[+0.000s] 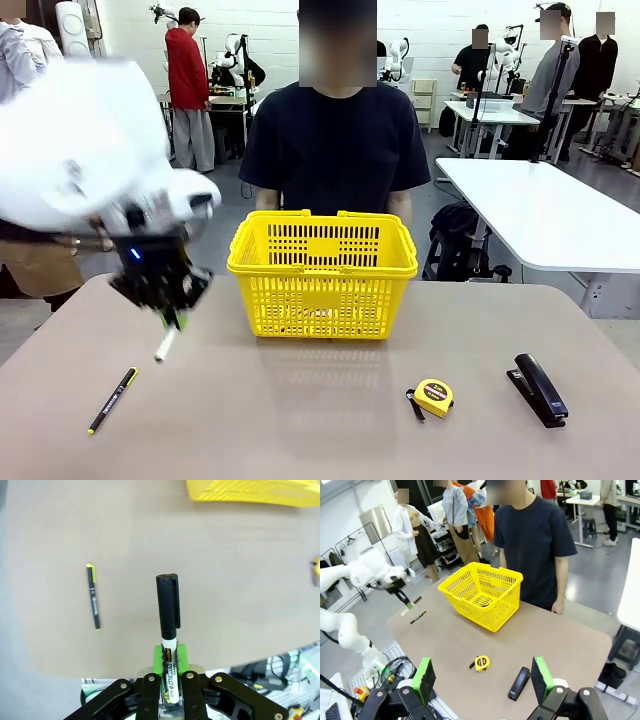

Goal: Place the items the person wants into the basket.
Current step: Pick up the item the person points to and place it in the Market Basket.

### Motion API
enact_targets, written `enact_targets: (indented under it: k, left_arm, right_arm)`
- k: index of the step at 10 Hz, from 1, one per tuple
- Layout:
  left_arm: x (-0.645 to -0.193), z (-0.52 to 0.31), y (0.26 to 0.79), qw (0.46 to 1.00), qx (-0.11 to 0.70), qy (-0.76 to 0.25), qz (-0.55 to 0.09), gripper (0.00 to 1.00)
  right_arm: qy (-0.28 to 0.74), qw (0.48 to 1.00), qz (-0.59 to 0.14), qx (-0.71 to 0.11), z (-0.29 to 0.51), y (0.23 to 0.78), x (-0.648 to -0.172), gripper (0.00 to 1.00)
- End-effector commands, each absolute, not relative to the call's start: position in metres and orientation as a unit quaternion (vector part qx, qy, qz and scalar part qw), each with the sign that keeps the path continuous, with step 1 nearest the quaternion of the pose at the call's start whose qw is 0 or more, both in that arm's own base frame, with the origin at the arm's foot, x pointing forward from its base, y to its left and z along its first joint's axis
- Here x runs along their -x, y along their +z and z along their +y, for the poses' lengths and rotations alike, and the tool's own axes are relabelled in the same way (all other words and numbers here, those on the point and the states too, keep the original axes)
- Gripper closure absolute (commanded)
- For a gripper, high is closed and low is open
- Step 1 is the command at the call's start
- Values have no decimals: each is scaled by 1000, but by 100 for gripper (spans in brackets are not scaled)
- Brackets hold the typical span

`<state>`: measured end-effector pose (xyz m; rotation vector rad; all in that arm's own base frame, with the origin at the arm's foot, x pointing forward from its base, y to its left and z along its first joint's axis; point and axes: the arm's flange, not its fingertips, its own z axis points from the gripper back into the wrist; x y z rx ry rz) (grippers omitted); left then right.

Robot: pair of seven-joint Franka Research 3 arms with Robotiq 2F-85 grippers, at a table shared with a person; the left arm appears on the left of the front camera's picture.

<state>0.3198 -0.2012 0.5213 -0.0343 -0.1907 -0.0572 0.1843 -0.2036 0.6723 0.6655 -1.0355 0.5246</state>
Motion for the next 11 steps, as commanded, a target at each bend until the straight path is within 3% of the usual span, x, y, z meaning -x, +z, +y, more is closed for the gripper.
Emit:
enact_targets:
  k: [1,4,8,11]
  left_arm:
    - [-297,-189,574,991,53,-53,-108,90]
    - [-286,-190,610,991,60,-53,-111,90]
    - [-284,-191,607,995,49,-17,-84,90]
    - [-285,-189,610,991,60,-40,-110,90]
  right_arm:
    - [250,777,-484,-316,-202,673,-185,0]
    - [250,777,-484,-316,-202,673,-185,0]
    - [250,777,-484,-316,-202,673,-185,0]
    - [250,777,-484,-316,-202,673,-185,0]
